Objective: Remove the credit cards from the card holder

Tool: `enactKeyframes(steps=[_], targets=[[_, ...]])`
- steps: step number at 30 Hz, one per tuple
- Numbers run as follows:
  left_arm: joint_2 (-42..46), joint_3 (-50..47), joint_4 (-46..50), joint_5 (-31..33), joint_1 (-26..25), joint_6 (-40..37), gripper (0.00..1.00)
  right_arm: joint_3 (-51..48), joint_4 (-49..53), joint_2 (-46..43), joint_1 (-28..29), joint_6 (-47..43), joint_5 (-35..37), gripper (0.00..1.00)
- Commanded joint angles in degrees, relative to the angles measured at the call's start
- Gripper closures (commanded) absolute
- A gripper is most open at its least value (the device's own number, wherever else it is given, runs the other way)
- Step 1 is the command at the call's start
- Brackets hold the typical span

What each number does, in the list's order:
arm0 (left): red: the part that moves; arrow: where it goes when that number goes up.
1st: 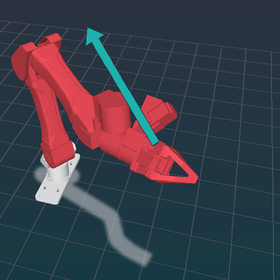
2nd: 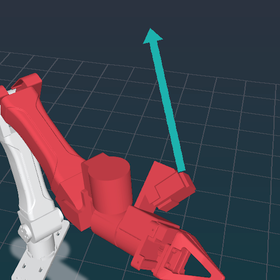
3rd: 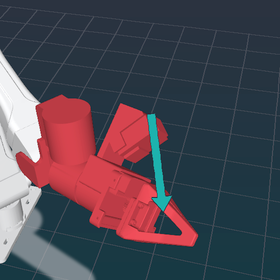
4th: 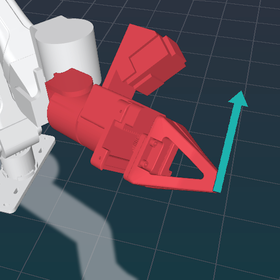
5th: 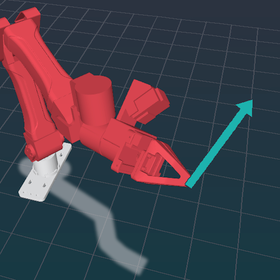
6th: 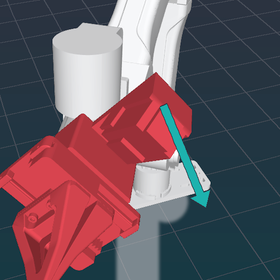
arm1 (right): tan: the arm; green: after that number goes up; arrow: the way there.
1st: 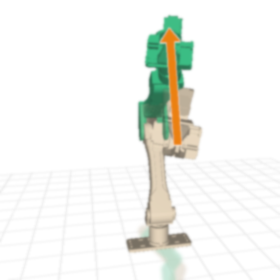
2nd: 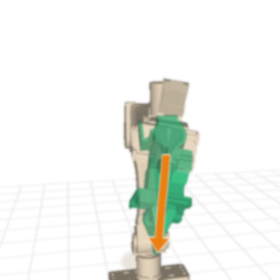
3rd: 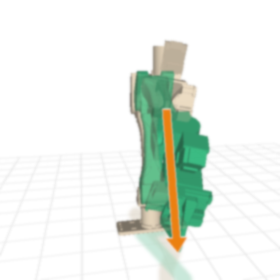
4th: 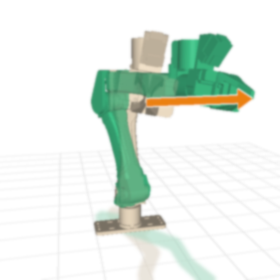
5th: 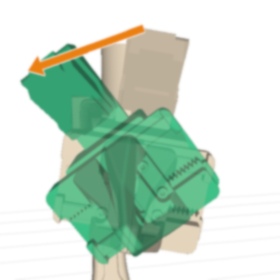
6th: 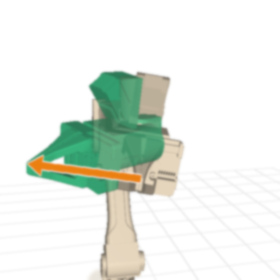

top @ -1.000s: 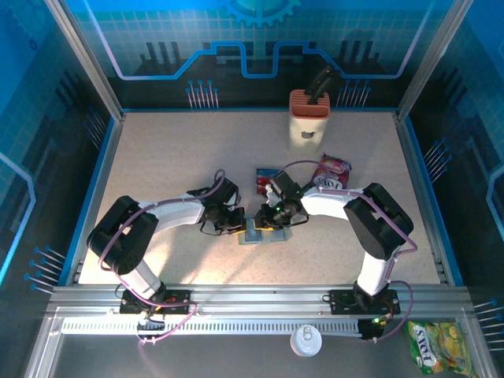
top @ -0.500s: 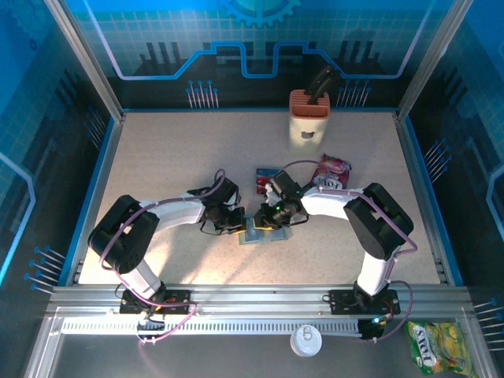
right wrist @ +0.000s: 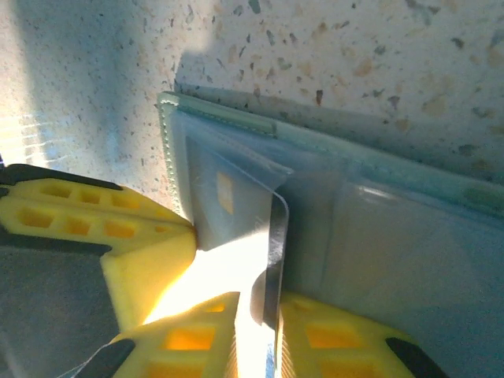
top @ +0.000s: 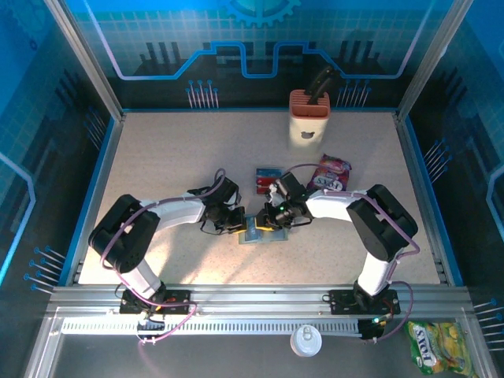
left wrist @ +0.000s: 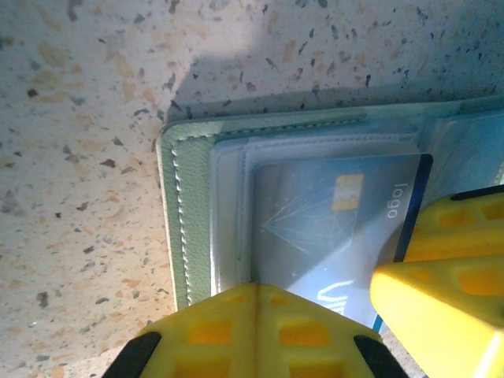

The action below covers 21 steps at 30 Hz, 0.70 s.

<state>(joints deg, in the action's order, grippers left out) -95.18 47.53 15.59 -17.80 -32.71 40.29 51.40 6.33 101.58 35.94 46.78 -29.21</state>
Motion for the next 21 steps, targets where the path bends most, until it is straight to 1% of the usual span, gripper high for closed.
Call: enactKeyframes(steps=[1,21], targets=[[-2.56,-0.37,3.3,1.56,0.46,-1.21,1.0,-2.22,-3.51,-1.47,-0.82,1.76,-3.06,0.83],[-3.18,0.04,3.65,1.36,0.46,-1.36,1.0,-3.85,-4.39,-2.79,-1.68,1.99,-3.29,0.85]])
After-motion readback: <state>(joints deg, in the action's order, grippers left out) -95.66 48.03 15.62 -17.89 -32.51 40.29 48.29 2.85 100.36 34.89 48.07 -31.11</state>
